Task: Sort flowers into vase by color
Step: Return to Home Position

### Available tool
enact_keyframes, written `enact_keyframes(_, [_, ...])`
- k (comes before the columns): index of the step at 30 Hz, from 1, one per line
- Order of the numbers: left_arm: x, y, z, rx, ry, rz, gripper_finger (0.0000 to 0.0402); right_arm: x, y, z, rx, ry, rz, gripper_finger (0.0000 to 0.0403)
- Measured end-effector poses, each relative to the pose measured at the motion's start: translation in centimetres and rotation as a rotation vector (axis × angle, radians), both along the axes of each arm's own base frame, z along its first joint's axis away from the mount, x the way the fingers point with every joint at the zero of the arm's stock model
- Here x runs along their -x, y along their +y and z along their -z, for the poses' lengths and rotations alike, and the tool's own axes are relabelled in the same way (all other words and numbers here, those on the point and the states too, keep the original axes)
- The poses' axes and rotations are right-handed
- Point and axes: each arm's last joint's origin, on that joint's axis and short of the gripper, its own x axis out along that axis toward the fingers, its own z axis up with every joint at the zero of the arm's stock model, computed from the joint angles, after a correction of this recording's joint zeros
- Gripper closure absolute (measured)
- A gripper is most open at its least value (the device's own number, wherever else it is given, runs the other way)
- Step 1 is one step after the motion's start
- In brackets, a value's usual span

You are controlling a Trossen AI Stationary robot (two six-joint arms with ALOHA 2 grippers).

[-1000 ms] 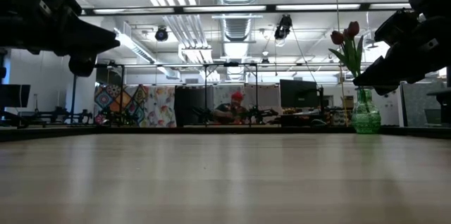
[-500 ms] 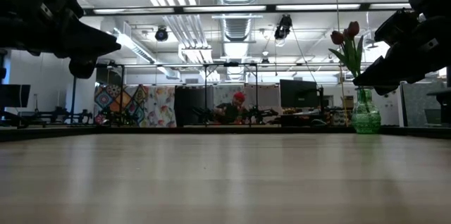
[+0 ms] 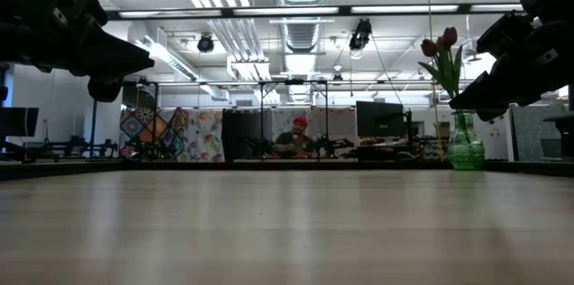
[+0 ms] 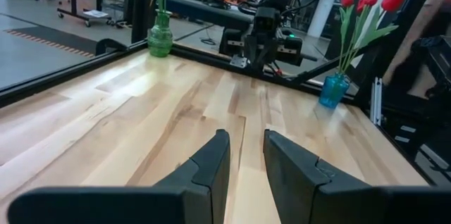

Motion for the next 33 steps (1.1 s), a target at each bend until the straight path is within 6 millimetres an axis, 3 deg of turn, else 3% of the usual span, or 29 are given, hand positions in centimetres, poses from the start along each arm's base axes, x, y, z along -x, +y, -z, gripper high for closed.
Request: enact_keyframes(33, [-0.34,0.03,0.48,0.005,0.056,0.0,0.0325,0.0,0.0,0.0,0.0,0.0,0.0,0.0367])
